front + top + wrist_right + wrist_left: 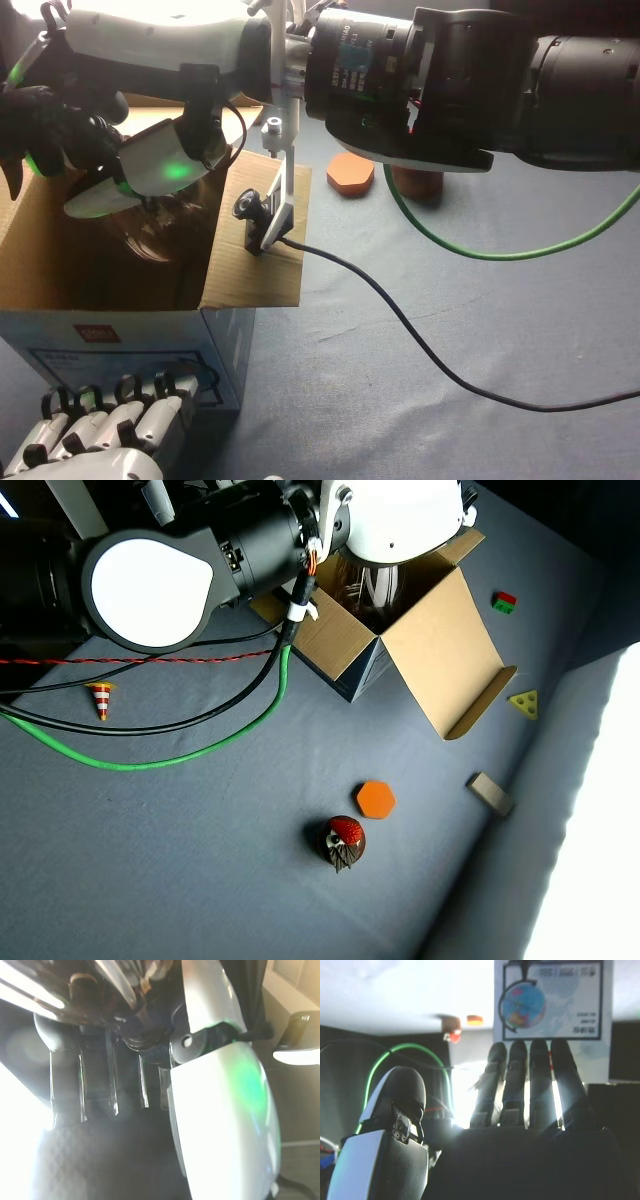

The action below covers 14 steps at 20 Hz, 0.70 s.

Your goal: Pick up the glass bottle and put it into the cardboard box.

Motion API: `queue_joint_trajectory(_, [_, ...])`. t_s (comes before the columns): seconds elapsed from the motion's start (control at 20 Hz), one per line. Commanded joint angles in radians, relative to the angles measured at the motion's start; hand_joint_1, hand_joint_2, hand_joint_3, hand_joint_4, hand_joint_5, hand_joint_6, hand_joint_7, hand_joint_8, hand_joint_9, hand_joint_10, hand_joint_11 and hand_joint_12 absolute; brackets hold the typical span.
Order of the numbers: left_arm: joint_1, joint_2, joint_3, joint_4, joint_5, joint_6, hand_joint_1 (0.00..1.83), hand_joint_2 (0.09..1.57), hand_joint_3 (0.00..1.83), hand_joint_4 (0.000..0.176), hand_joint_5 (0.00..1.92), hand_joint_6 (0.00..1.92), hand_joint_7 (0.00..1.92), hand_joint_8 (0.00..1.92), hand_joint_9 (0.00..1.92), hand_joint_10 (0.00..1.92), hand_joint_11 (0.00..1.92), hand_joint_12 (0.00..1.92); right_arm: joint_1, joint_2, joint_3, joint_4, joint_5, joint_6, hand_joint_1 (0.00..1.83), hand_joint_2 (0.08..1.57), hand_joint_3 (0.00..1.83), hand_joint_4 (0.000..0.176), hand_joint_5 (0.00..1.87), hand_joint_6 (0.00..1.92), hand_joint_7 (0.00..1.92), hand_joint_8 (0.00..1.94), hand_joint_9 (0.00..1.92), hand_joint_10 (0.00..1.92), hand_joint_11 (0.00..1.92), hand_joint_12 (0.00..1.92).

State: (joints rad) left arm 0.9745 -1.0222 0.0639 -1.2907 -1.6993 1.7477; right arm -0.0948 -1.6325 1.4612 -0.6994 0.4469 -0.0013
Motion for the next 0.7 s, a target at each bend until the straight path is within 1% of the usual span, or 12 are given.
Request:
queue_joint_trajectory(0.0, [-0.001,-0.004,0.006,0.082,-0.065,-0.009,0.0,1.29,0.0,0.0,0.11,0.0,0.11,0.0,0.1,0.0,0.0,0.2,0.004,-0.002,0.0,0.042,0.095,-0.001,1.23,1.17,0.01,0.0,0.79,1.17,0.97,1.23,0.81,1.42,0.61,1.75])
queue_joint_trajectory(0.15, [0.004,-0.004,0.009,0.089,-0.065,-0.009,0.0,1.29,0.0,0.0,0.11,0.0,0.12,0.0,0.1,0.0,0.0,0.26,-0.002,-0.004,0.0,0.042,0.092,-0.011,1.22,1.17,0.01,0.0,0.78,1.19,0.95,1.24,0.8,1.43,0.62,1.75])
queue_joint_trajectory(0.25, [0.01,-0.004,0.012,0.107,-0.065,-0.011,0.0,1.29,0.0,0.0,0.12,0.0,0.13,0.01,0.1,0.0,0.0,0.26,-0.004,-0.004,0.0,0.042,0.092,-0.012,1.22,1.17,0.01,0.0,0.78,1.18,0.95,1.25,0.8,1.43,0.62,1.75])
queue_joint_trajectory(0.45, [0.021,-0.009,0.016,0.108,-0.065,-0.023,0.0,1.29,0.0,0.0,0.12,0.0,0.13,0.0,0.1,0.0,0.0,0.23,-0.012,0.001,-0.005,0.042,0.091,-0.028,1.23,1.17,0.01,0.0,0.78,1.17,0.96,1.25,0.8,1.43,0.61,1.75])
queue_joint_trajectory(0.5, [0.023,-0.01,0.017,0.108,-0.065,-0.025,0.0,1.29,0.0,0.0,0.13,0.01,0.13,0.0,0.11,0.01,0.0,0.23,-0.016,0.002,-0.006,0.042,0.091,-0.034,1.2,1.21,0.01,0.0,0.67,1.34,0.92,1.26,0.75,1.4,0.57,1.78])
queue_joint_trajectory(0.55, [0.023,-0.01,0.017,0.11,-0.065,-0.025,0.0,1.29,0.0,0.0,0.12,0.0,0.12,0.0,0.09,0.0,0.0,0.2,-0.018,0.003,-0.006,0.042,0.091,-0.034,1.07,1.18,0.0,0.0,0.43,1.01,0.66,0.94,0.53,1.24,0.28,1.78])
queue_joint_trajectory(0.6, [0.024,-0.01,0.018,0.117,-0.065,-0.025,0.0,1.29,0.0,0.0,0.12,0.0,0.12,0.0,0.09,0.0,0.0,0.2,-0.021,0.005,-0.007,0.042,0.091,-0.034,1.07,1.18,0.0,0.0,0.43,1.01,0.66,0.94,0.53,1.24,0.28,1.78])
queue_joint_trajectory(0.65, [0.024,-0.01,0.019,0.119,-0.065,-0.025,0.0,1.29,0.0,0.0,0.13,0.0,0.13,0.0,0.09,0.0,0.0,0.17,-0.026,0.007,-0.008,0.042,0.092,-0.036,0.96,1.16,0.0,0.0,0.36,0.72,0.55,0.64,0.37,1.05,0.01,1.69])
